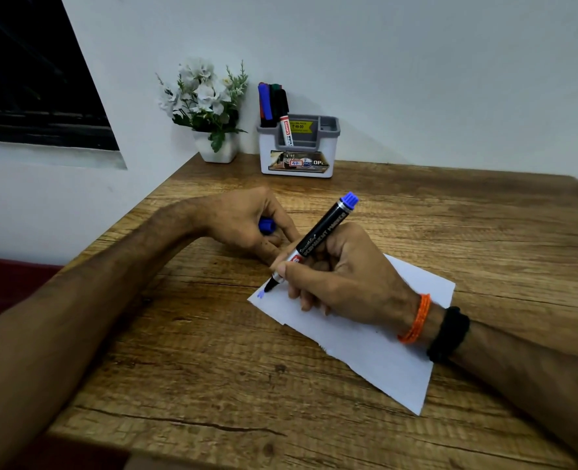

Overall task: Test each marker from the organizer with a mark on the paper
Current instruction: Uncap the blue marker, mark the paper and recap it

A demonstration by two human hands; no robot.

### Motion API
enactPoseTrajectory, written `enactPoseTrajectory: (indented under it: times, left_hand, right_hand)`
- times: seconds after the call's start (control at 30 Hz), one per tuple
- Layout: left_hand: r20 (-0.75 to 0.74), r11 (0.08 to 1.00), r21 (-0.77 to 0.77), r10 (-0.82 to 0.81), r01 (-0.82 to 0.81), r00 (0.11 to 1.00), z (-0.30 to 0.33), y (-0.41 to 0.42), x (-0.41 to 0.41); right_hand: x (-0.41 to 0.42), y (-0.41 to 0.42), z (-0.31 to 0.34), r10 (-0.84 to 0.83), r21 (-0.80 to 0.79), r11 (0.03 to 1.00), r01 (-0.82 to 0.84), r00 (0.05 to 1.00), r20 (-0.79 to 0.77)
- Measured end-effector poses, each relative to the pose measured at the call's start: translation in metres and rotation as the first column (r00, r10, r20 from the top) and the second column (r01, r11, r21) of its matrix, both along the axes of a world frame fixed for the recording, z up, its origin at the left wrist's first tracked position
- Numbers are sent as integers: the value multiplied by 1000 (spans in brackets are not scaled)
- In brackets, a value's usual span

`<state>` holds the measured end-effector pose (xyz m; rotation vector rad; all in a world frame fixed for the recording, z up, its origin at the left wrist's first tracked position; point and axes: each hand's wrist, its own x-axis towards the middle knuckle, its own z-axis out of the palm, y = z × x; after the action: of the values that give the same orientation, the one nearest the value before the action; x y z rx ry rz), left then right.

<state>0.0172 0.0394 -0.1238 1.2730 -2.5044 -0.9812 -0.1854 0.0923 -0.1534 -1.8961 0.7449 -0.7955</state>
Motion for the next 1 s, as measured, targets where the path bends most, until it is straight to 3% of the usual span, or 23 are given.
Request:
enactPoseTrajectory:
  times: [0.63, 0.8, 1.0]
  left_hand:
    - [20, 1000, 16, 1, -1, 1000, 4, 6, -3]
    - [96, 980, -122, 171, -159, 981, -4, 5, 0]
    - [141, 979, -136, 168, -149, 976, -2, 6, 0]
  right_hand:
    - [3, 1, -2, 86, -25, 996, -85, 996, 12]
    - [3, -2, -3, 51, -22, 998, -51, 999, 13]
    - [3, -1, -4, 70, -14, 997, -70, 997, 14]
